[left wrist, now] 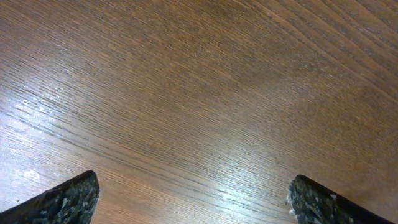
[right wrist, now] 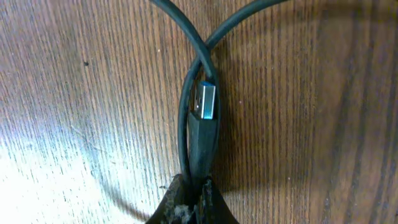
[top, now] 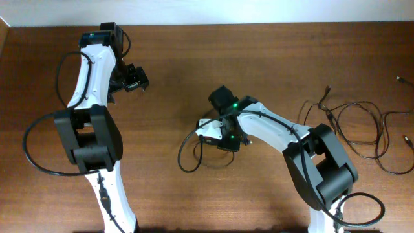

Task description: Untangle cables

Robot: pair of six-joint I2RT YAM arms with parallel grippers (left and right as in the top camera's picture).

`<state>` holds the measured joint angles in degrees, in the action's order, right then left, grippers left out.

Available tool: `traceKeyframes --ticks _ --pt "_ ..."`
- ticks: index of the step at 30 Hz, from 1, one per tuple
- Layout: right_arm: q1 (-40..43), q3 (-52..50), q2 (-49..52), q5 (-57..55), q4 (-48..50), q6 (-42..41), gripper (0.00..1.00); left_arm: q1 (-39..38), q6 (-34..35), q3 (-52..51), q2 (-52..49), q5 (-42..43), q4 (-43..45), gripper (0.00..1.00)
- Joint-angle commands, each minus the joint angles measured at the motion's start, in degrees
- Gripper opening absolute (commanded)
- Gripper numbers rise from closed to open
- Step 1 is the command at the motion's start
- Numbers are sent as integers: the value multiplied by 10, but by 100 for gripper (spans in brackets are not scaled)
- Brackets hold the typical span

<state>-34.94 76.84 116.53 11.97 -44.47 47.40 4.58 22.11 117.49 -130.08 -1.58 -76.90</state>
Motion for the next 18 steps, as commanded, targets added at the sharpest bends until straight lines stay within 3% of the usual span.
traceKeyframes --ticks 1,8,12,18 --pt "-2 31 7 9 -39 -67 4 1 6 4 2 -8 1 99" --pt "-2 283 -50 -35 -255 -74 4 1 6 4 2 -8 1 99" --pt "14 291 -55 -190 -256 -74 4 1 6 4 2 -8 1 99" --pt "140 291 -55 -184 -229 -168 4 1 6 4 2 -8 1 99"
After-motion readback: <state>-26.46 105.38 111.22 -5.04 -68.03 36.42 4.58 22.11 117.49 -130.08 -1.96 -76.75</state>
